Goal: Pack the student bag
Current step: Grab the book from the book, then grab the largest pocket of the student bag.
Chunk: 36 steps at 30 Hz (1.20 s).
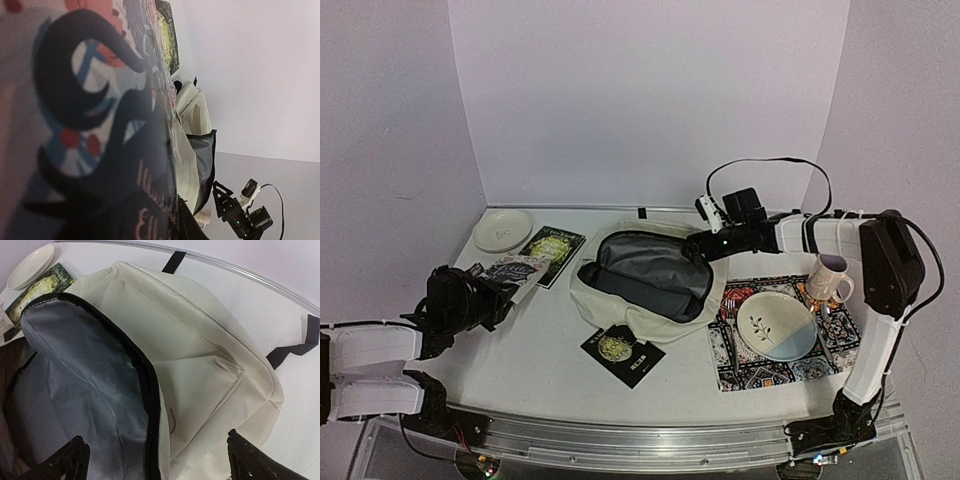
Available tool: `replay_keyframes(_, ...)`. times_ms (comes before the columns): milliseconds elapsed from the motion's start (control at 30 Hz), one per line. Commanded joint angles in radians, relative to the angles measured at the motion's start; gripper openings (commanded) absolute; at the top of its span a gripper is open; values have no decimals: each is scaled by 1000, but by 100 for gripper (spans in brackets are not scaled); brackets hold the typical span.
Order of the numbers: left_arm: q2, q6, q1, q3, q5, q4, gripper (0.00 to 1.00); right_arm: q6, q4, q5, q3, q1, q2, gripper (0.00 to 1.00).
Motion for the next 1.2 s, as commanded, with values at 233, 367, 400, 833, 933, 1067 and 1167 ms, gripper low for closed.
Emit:
replay_keyframes(233,-42,246,-29,258,165,-74,1,-89,-120,-158,128,13,124,85)
replay_keyframes(367,8,296,-110,328,184,-84,1,-78,-146,-181,159,17,136,59)
replay_keyframes(400,23,306,-135,344,181,-86,1,-78,-154,-182,167,20,133,48)
replay_keyframes(833,69,310,-291,412,190,-88,0,46,-123,-41,166,97,-78,0)
replay_keyframes(933,55,298,-322,395,186,-88,0,95,-73,-16,149,100,-135,0)
replay_keyframes(1067,3,267,-339,345,167,-88,0,139,-13,8,127,102,-196,0)
replay_keyframes(1167,-18,247,-347,325,174,-88,0,149,8,3,122,109,-219,0)
